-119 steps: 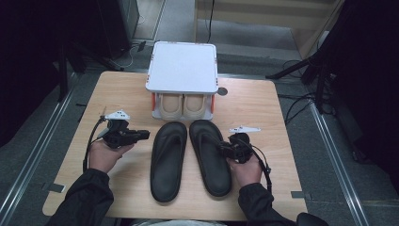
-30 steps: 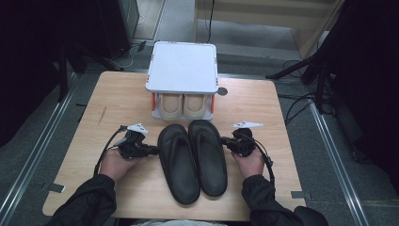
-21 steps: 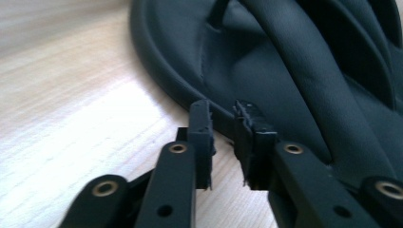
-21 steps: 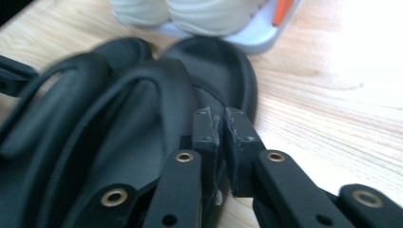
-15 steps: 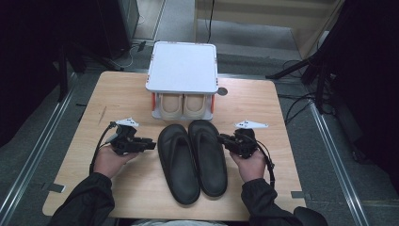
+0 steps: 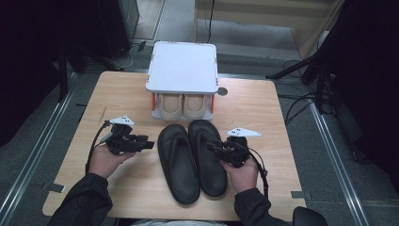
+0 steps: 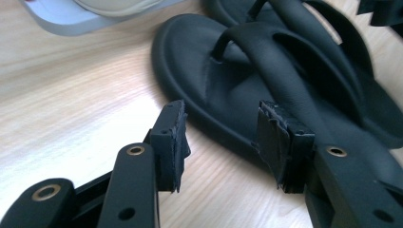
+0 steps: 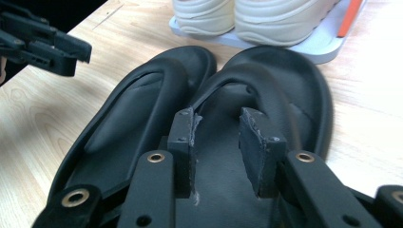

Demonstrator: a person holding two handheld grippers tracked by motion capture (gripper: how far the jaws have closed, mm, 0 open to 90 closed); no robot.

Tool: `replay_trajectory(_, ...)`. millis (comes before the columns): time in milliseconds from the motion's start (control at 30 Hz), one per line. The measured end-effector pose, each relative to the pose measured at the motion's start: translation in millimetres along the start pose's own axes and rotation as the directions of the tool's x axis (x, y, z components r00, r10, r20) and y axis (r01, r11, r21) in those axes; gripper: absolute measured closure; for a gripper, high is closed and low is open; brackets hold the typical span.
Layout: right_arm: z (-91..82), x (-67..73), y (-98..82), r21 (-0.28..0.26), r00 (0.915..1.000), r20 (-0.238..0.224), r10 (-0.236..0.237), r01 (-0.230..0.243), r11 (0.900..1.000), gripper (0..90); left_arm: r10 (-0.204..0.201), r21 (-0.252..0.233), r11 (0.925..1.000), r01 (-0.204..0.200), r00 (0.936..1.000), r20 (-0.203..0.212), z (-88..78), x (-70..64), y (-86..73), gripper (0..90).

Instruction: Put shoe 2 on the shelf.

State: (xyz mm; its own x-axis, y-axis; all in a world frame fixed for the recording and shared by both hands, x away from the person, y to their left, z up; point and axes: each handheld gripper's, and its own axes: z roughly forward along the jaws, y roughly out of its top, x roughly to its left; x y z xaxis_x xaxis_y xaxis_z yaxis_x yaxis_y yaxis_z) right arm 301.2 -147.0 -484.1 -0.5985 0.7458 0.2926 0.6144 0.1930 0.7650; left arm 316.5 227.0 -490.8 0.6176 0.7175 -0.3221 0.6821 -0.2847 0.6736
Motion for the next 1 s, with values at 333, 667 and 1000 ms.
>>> replay_trajectory(333,11.6,16.8,-5.7,0.019,0.9999,0.011,-0.002,0.001,1.000,59.4,-0.017,-0.039,0.9991,0.016,0.9996,-0.021,-12.4,8.5,-0.1,49.6)
replay_trajectory(667,27.6,29.7,-6.9,0.019,0.9995,0.030,-0.003,0.003,1.000,53.6,-0.029,-0.049,0.9984,0.028,0.9993,-0.024,-15.3,12.4,-0.1,46.4)
replay_trajectory(1000,43.6,42.9,-12.0,0.049,0.9968,0.075,-0.028,0.025,0.999,44.2,-0.024,-0.058,0.9981,0.022,0.9993,-0.030,-16.5,12.9,-0.1,46.6)
